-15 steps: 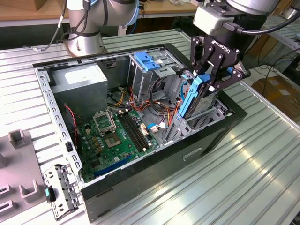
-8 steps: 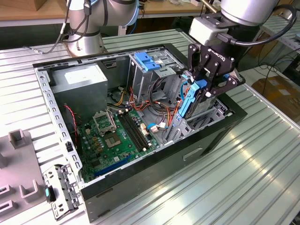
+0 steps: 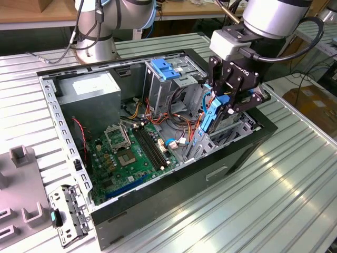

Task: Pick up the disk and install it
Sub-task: 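Insert the disk into the insertion slot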

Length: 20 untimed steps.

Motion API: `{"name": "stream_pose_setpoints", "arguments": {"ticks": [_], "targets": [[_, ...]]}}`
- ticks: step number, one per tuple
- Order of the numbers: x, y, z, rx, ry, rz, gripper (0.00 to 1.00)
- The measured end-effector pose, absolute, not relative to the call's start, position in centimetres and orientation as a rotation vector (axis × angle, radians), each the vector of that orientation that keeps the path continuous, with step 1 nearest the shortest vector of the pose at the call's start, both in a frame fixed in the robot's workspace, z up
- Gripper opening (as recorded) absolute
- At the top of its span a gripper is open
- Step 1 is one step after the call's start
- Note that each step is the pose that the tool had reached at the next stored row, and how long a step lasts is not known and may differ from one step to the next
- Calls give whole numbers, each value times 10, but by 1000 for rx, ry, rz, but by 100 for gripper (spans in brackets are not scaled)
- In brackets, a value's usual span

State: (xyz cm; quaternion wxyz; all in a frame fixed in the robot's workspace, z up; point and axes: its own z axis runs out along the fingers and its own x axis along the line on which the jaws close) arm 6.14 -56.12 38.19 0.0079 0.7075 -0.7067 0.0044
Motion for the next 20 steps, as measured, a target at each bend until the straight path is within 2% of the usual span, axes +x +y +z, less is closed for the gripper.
{"name": "stream_pose_setpoints", "arguments": {"ticks": [7, 8, 12, 14, 16, 19, 20], "targets": [[61, -561, 382, 2211, -2208, 15, 38], [61, -561, 382, 2211, -2209, 15, 44], [62, -561, 374, 2211, -2208, 15, 44], [63, -561, 371, 2211, -2208, 15, 30], [66, -561, 369, 2211, -2208, 15, 30], [67, -561, 368, 2211, -2208, 15, 11], [67, -561, 368, 2211, -2209, 15, 11]]}}
